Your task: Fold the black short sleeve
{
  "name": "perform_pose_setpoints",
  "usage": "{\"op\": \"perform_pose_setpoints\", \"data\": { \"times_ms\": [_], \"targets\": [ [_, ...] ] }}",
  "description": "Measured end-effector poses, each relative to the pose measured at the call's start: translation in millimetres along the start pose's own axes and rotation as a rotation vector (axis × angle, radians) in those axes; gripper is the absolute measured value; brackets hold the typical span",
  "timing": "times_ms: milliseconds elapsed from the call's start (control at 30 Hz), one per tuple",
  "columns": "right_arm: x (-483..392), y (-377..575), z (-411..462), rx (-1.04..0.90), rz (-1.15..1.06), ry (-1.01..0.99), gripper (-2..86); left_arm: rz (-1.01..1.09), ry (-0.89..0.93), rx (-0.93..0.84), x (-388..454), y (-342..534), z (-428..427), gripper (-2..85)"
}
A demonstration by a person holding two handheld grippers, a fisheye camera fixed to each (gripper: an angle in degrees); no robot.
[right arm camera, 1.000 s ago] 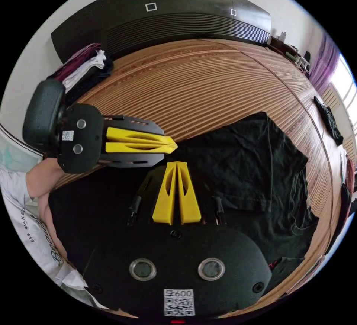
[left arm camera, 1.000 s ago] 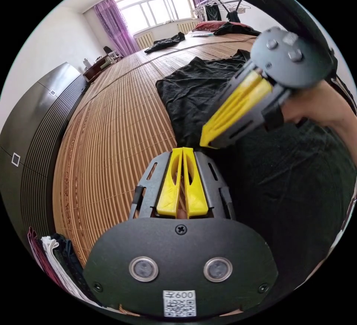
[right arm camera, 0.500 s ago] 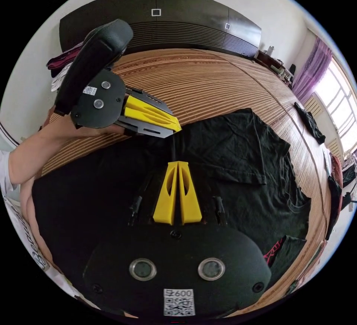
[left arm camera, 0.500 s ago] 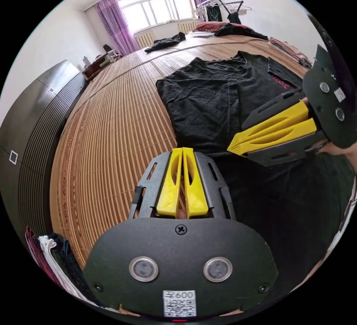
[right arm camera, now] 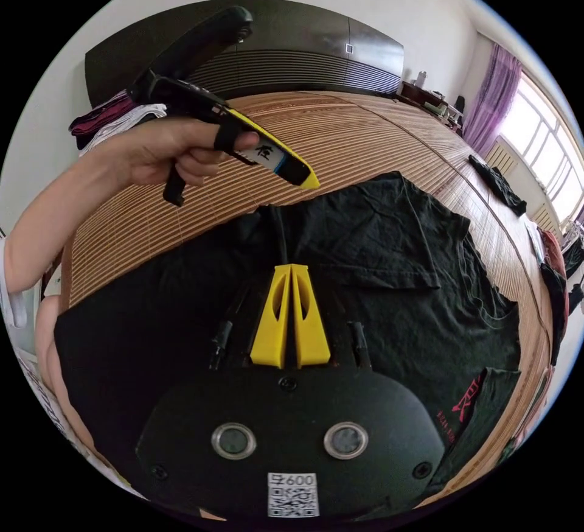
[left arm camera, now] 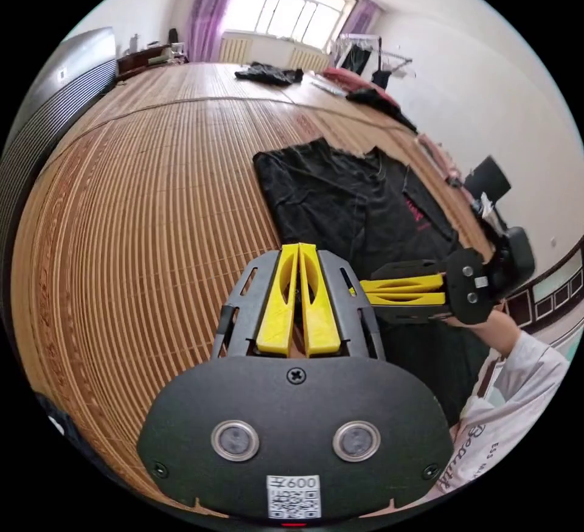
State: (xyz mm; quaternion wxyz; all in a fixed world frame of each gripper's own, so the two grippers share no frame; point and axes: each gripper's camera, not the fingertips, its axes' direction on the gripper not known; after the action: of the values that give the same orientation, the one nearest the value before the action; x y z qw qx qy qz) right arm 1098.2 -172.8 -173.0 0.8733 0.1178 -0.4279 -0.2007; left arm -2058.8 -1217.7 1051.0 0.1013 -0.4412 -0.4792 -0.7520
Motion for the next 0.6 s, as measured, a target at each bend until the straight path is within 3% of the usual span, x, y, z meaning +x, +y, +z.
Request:
{"op": "perform_pose_setpoints", "data": {
  "times_ms": [67,233,333,433,600],
  "targets": [
    [-12,4,2,-0.001,-0.028,0.038,-0.8,0.078,-0.102,-0.145,13,-19,29,0.6],
    [-20,6,2,-0.014,-0.029,0.054,-0.5,0.125,-0.177,-0.124,24,-26,16,0.6],
    [-8,5,-18,0.042,0.067,0.013,0.6,0.074,-0.159,-0.072,9,-14,-18,0.6],
    [-14,4,-42,0.152,0.013,-0.082,5.1,0.016,-0.124,0.038,-5,25,-73,0.9],
    [-13,-57,-9,0.029,0.052,-0.130,4.0,0.042,-0.068,-0.032,-9,55,-80,1.1]
  ]
}}
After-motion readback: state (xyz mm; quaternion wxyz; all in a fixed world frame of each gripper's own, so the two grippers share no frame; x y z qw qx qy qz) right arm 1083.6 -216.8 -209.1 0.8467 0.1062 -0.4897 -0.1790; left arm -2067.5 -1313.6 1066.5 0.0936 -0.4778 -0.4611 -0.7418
